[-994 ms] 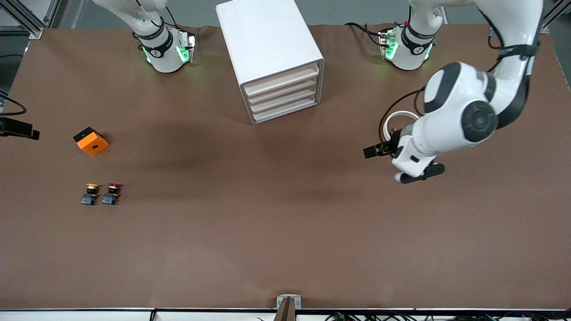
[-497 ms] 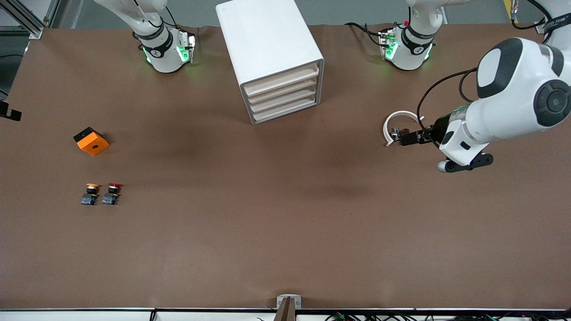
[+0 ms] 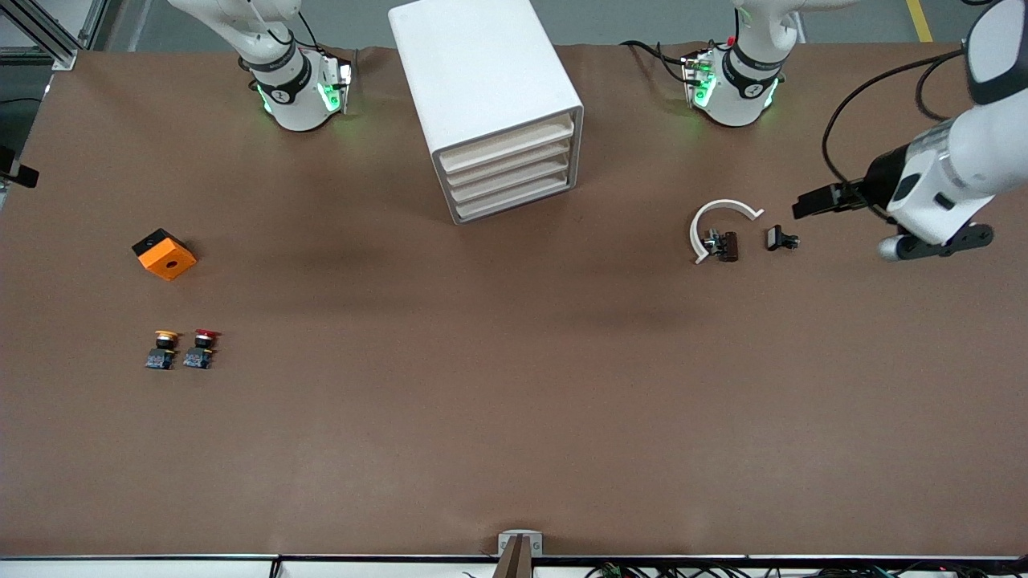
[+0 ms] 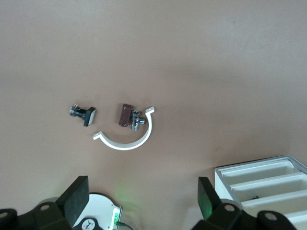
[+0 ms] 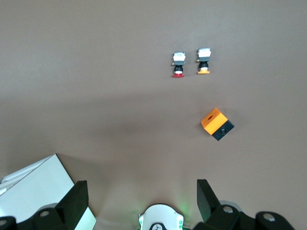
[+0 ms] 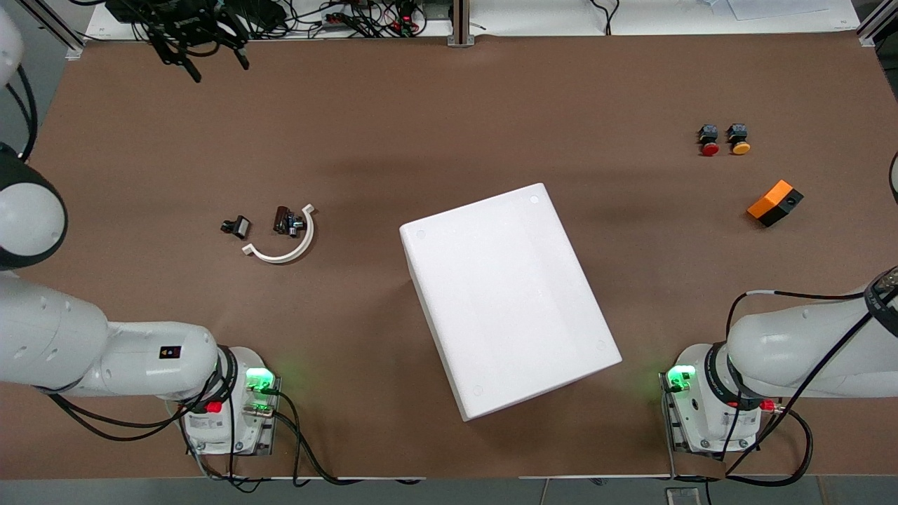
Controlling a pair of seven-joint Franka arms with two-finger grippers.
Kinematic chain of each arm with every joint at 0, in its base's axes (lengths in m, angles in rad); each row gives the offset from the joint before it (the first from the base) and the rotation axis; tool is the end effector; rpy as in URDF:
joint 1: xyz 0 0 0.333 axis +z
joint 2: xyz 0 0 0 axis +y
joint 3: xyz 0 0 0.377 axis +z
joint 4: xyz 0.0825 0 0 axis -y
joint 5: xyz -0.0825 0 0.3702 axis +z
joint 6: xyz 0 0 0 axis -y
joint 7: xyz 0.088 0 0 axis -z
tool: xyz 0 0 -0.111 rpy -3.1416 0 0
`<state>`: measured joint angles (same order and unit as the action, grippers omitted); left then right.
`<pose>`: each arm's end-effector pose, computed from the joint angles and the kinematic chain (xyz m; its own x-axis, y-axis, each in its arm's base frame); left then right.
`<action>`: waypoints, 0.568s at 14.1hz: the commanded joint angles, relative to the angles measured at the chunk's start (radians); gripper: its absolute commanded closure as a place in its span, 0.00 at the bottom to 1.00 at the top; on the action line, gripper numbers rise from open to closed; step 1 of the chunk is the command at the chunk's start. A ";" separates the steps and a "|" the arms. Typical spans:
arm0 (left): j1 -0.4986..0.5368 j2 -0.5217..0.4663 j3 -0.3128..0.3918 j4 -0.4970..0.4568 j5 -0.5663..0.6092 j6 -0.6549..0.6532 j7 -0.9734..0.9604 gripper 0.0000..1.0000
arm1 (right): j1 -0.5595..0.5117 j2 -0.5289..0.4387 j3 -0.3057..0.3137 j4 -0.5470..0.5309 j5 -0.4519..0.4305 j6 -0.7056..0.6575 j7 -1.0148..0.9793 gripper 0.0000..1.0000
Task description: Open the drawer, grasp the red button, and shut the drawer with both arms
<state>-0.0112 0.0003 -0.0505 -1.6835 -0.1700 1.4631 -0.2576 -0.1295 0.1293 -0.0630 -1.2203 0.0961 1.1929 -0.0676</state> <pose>0.5193 -0.0524 0.6243 0.9515 0.1752 -0.2530 0.2075 -0.9723 0.1072 0.5360 -0.0876 0.7352 0.9850 -0.0882 -0.1483 -0.1031 -0.9901 -0.0958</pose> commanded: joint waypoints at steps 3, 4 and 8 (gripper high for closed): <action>-0.036 -0.101 0.116 -0.042 0.024 -0.061 0.153 0.00 | 0.133 -0.076 -0.092 -0.088 -0.030 0.022 0.017 0.00; -0.036 -0.120 0.120 -0.050 0.059 -0.061 0.164 0.00 | 0.128 -0.098 -0.100 -0.088 -0.029 0.020 0.006 0.00; -0.030 -0.158 0.113 -0.083 0.139 -0.046 0.166 0.00 | 0.139 -0.142 -0.115 -0.142 -0.045 0.071 -0.038 0.00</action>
<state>-0.0312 -0.1140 0.0623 -1.7199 -0.0762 1.4041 -0.1042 -0.0122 0.0300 -0.1738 -1.2823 0.0735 1.2079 -0.0806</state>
